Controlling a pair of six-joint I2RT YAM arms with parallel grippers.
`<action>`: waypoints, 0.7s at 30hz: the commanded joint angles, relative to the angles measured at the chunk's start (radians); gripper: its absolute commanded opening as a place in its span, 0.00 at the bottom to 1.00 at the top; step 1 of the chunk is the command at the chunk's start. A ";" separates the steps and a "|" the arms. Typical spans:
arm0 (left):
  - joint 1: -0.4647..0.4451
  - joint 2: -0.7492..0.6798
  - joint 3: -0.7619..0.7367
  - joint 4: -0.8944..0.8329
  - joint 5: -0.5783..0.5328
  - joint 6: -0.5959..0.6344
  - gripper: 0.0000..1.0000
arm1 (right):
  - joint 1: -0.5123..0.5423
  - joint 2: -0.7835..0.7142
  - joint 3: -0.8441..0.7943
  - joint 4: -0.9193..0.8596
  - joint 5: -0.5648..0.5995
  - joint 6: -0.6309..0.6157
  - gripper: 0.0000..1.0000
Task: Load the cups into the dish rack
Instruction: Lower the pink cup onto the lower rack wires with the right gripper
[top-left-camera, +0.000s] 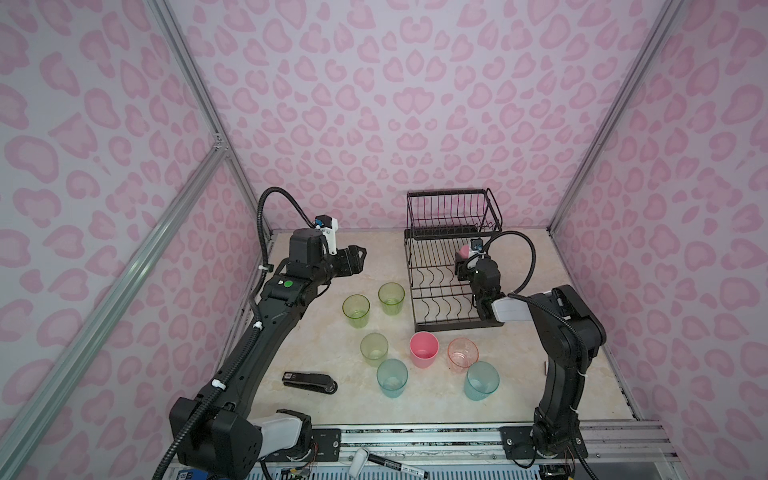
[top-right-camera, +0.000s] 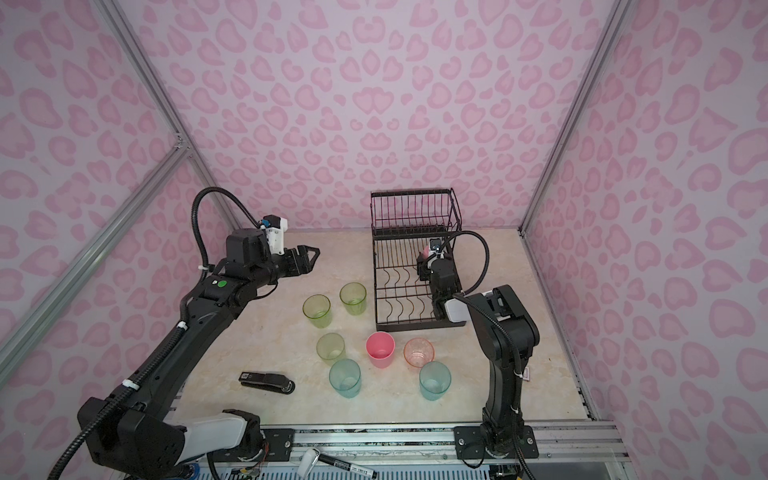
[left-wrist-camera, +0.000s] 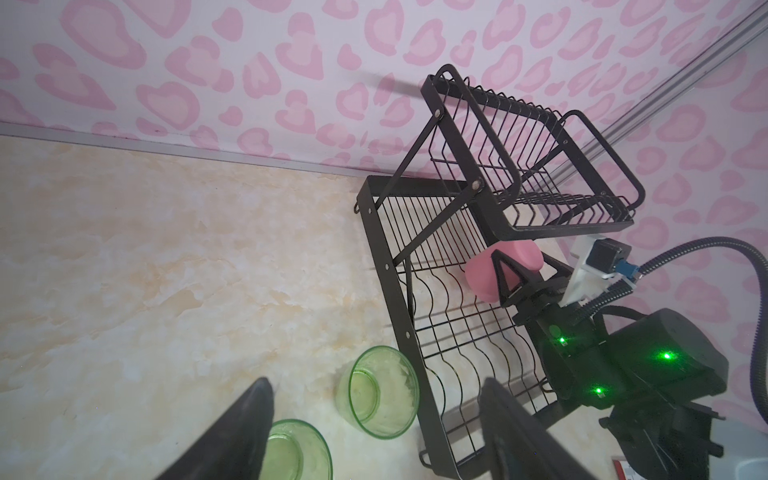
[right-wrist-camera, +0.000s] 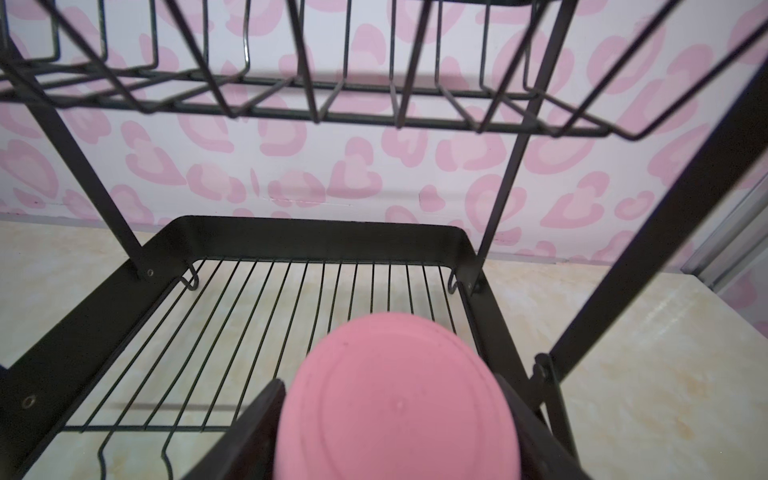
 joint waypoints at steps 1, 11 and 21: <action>0.002 0.004 -0.003 0.042 0.010 0.000 0.80 | -0.002 0.007 0.012 -0.027 0.028 0.003 0.69; 0.001 0.007 -0.002 0.042 0.009 -0.001 0.80 | -0.006 -0.007 0.047 -0.153 0.029 0.027 0.72; 0.001 0.007 -0.005 0.048 0.018 -0.005 0.79 | 0.010 -0.062 -0.005 -0.194 0.069 0.039 0.74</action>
